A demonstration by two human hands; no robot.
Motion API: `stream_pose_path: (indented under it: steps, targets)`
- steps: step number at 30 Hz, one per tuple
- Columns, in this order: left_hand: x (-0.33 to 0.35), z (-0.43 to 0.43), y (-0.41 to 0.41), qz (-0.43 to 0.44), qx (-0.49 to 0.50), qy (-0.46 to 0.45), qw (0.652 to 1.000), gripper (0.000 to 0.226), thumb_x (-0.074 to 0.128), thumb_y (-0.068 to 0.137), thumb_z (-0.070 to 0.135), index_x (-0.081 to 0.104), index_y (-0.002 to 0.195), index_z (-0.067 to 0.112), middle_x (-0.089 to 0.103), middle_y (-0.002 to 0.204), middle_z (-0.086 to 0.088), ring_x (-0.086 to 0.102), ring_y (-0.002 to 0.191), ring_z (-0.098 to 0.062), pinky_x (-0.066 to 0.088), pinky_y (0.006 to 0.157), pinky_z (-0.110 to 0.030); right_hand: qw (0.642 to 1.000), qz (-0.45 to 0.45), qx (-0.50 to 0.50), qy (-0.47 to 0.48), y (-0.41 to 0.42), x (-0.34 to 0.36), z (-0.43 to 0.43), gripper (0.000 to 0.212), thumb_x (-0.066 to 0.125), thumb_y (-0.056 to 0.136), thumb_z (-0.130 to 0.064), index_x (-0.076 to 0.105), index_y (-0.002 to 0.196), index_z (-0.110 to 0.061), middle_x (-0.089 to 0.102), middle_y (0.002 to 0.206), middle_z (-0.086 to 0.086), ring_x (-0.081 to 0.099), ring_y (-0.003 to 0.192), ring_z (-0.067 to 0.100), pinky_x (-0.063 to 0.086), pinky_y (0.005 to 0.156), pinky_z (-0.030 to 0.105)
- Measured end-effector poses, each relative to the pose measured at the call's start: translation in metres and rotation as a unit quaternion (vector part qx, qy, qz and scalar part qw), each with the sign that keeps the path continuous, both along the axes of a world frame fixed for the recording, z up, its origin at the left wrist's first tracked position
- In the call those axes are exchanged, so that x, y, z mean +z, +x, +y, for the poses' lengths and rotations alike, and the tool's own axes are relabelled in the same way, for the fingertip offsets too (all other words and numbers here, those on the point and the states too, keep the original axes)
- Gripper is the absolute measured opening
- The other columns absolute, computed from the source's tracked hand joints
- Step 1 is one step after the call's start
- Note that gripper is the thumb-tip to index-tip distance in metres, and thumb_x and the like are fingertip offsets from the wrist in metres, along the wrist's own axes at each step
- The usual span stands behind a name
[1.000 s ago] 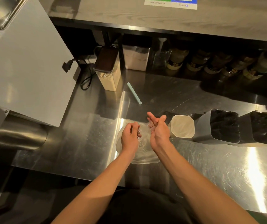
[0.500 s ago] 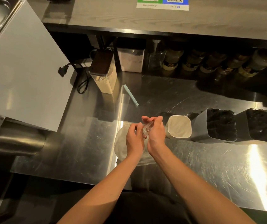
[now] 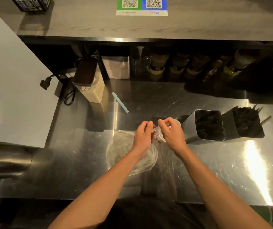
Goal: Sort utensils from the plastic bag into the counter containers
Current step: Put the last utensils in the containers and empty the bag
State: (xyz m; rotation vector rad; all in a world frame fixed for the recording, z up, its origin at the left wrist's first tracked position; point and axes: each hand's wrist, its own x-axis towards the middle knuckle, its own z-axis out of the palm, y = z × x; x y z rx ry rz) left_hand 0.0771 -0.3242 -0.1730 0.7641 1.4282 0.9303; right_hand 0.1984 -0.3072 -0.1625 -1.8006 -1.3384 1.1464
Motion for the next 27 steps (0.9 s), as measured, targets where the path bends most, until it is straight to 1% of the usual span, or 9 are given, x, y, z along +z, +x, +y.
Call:
stream_pose_path:
  steps: [3, 5, 7, 9, 12, 14, 19, 25, 27]
  targets:
    - [-0.002, 0.006, 0.013, 0.057, -0.048, -0.006, 0.997, 0.028, 0.041, 0.106, 0.043, 0.057, 0.105, 0.02, 0.066, 0.092, 0.002, 0.067, 0.073, -0.005, 0.053, 0.061, -0.024, 0.999, -0.026, -0.033, 0.004, 0.02, 0.001, 0.004, 0.027, 0.057, 0.099, -0.037, 0.06, 0.085, -0.015, 0.063, 0.076, -0.001, 0.056, 0.066, 0.005, 0.044, 0.061, 0.025]
    - [-0.01, 0.009, 0.017, 0.125, -0.064, 0.01, 0.99, 0.024, 0.039, 0.105, 0.045, 0.055, 0.1, 0.027, 0.067, 0.095, 0.004, 0.069, 0.086, -0.015, 0.058, 0.075, -0.038, 0.996, -0.073, -0.045, 0.006, 0.032, -0.002, 0.007, 0.027, 0.055, 0.101, -0.038, 0.058, 0.09, -0.014, 0.062, 0.079, -0.002, 0.057, 0.07, 0.006, 0.044, 0.062, 0.025]
    - [-0.017, 0.011, 0.018, 0.18, -0.075, 0.025, 0.981, 0.017, 0.043, 0.104, 0.039, 0.054, 0.095, 0.029, 0.065, 0.092, 0.006, 0.067, 0.086, -0.017, 0.058, 0.082, -0.048, 0.988, -0.151, -0.041, 0.009, 0.041, -0.005, 0.011, 0.029, 0.052, 0.101, -0.042, 0.057, 0.094, -0.015, 0.063, 0.08, -0.002, 0.06, 0.073, 0.012, 0.051, 0.064, 0.031]
    - [-0.023, 0.012, 0.021, 0.222, -0.086, 0.035, 0.971, 0.013, 0.046, 0.102, 0.033, 0.055, 0.094, 0.029, 0.063, 0.092, 0.008, 0.064, 0.086, -0.016, 0.057, 0.082, -0.049, 0.975, -0.221, -0.023, 0.006, 0.046, -0.01, 0.014, 0.031, 0.048, 0.102, -0.047, 0.054, 0.095, -0.017, 0.065, 0.08, 0.001, 0.062, 0.074, 0.019, 0.053, 0.067, 0.041]
    - [-0.025, 0.012, 0.023, 0.229, -0.114, 0.023, 0.966, 0.01, 0.048, 0.102, 0.028, 0.058, 0.1, 0.024, 0.064, 0.095, 0.006, 0.063, 0.088, -0.017, 0.056, 0.083, -0.048, 0.949, -0.313, 0.039, -0.013, 0.048, -0.013, 0.015, 0.032, 0.042, 0.104, -0.047, 0.053, 0.099, -0.017, 0.068, 0.086, 0.005, 0.064, 0.08, 0.026, 0.052, 0.07, 0.04]
    - [-0.027, 0.011, 0.024, 0.223, -0.133, 0.013, 0.966, 0.009, 0.05, 0.102, 0.025, 0.059, 0.102, 0.023, 0.065, 0.096, 0.005, 0.065, 0.088, -0.018, 0.056, 0.083, -0.048, 0.929, -0.359, 0.089, -0.024, 0.049, -0.016, 0.016, 0.036, 0.04, 0.104, -0.049, 0.058, 0.105, -0.017, 0.072, 0.093, 0.006, 0.067, 0.088, 0.029, 0.051, 0.073, 0.038]
    - [-0.029, 0.009, 0.021, 0.223, -0.155, 0.023, 0.962, 0.009, 0.052, 0.102, 0.025, 0.061, 0.102, 0.023, 0.066, 0.095, 0.006, 0.066, 0.086, -0.014, 0.058, 0.082, -0.046, 0.911, -0.391, 0.127, -0.037, 0.047, -0.017, 0.018, 0.043, 0.04, 0.103, -0.052, 0.061, 0.125, -0.022, 0.074, 0.105, 0.003, 0.069, 0.094, 0.021, 0.052, 0.073, 0.031]
    - [-0.023, 0.007, 0.002, 0.251, -0.163, 0.089, 0.95, 0.009, 0.052, 0.102, 0.028, 0.06, 0.101, 0.028, 0.063, 0.093, 0.014, 0.062, 0.087, -0.008, 0.059, 0.078, -0.034, 0.916, -0.384, 0.115, -0.025, 0.041, -0.014, 0.018, 0.032, 0.039, 0.106, -0.038, 0.061, 0.12, -0.02, 0.074, 0.102, 0.004, 0.069, 0.089, 0.024, 0.055, 0.074, 0.035]
    - [-0.021, 0.005, -0.01, 0.258, -0.153, 0.1, 0.949, 0.009, 0.052, 0.101, 0.027, 0.061, 0.099, 0.028, 0.062, 0.091, 0.015, 0.062, 0.084, -0.007, 0.056, 0.076, -0.03, 0.912, -0.389, 0.129, -0.04, 0.042, -0.018, 0.018, 0.029, 0.041, 0.104, -0.034, 0.063, 0.117, -0.02, 0.074, 0.102, 0.005, 0.069, 0.09, 0.026, 0.051, 0.074, 0.035]
